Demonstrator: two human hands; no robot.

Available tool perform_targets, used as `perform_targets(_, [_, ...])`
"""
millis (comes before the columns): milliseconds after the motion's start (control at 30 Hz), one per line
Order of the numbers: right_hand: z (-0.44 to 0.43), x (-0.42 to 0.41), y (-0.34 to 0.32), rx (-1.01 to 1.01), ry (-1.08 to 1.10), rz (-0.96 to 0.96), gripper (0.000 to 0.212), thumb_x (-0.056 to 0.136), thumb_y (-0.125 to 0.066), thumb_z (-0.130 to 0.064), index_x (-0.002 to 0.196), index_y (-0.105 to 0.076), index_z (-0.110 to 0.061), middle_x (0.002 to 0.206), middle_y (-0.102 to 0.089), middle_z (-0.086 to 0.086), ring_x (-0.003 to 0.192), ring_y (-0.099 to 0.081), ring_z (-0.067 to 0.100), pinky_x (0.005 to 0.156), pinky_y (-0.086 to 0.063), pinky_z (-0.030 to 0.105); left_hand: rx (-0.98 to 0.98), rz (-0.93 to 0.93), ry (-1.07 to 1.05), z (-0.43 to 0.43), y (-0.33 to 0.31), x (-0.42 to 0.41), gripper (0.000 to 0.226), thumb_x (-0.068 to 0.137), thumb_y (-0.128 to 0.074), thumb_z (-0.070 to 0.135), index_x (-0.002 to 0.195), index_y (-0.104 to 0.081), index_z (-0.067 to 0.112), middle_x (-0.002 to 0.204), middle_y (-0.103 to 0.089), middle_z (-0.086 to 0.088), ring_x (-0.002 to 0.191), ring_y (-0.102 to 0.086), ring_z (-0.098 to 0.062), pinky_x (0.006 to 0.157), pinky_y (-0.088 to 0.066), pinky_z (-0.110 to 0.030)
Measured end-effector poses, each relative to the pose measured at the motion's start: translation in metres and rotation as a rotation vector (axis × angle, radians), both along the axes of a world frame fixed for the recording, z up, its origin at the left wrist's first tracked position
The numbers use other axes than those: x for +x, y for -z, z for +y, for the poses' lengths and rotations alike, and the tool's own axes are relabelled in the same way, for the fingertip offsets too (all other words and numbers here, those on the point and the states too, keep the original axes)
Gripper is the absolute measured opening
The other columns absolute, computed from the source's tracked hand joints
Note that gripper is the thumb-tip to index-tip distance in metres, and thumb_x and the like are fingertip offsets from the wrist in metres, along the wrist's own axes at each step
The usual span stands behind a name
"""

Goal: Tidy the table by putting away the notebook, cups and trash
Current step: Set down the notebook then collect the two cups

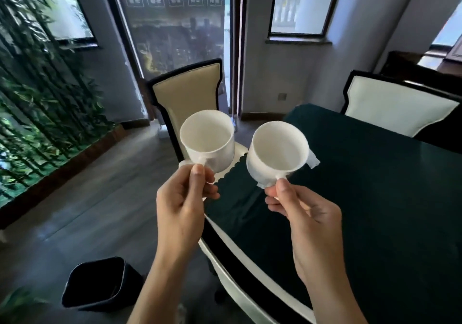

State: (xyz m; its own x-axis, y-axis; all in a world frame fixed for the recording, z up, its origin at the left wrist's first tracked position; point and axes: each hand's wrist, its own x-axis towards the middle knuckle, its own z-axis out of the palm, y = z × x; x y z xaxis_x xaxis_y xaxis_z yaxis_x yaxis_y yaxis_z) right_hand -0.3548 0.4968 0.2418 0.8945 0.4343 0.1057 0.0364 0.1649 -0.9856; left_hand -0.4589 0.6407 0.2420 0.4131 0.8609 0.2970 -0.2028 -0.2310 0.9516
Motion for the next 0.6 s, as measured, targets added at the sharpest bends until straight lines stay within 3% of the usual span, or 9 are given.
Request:
perform_targets(300, [0.085,0.011,0.018,-0.004,0.144,0.099,0.037,0.085,-0.071,-0.043,0.078,-0.084,-0.010,0.084,-0.081,0.016,0.075,-0.080,0.024,0.069,-0.063,0.025,-0.031,0.137,0.270,0.115,0.025,0.034,0.037,0.104,-0.051,0.029,0.075,-0.071,0.018,0.072,-0.071,0.004,0.065,-0.070,-0.013,0.067,-0.062,-0.037])
perform_targets(433, [0.113,0.022,0.034,-0.067,0.228,0.200,0.034,0.097,-0.070,-0.027,0.078,-0.081,-0.001,0.090,-0.081,0.017,0.080,-0.081,0.029,0.069,-0.065,0.026,-0.105,0.241,0.476,0.160,0.039,0.054,0.039,0.110,-0.052,0.020,0.076,-0.072,0.014,0.071,-0.071,0.007,0.065,-0.069,-0.011,0.064,-0.061,-0.025])
perform_targets(500, [0.120,0.029,0.044,-0.119,0.263,0.260,0.036,0.101,-0.067,-0.022,0.079,-0.079,0.004,0.091,-0.082,0.015,0.079,-0.082,0.030,0.070,-0.066,0.028,-0.172,0.308,0.563,0.175,0.051,0.068,0.040,0.110,-0.052,0.018,0.074,-0.071,0.013,0.069,-0.072,0.006,0.064,-0.069,-0.011,0.063,-0.063,-0.025])
perform_targets(600, [0.122,0.038,0.061,-0.222,0.289,0.302,0.040,0.103,-0.066,-0.023,0.072,-0.080,-0.002,0.084,-0.082,0.009,0.075,-0.081,0.028,0.072,-0.068,0.033,-0.267,0.383,0.661,0.186,0.076,0.089,0.042,0.110,-0.051,0.015,0.072,-0.070,0.011,0.068,-0.069,0.006,0.063,-0.067,-0.012,0.061,-0.063,-0.027])
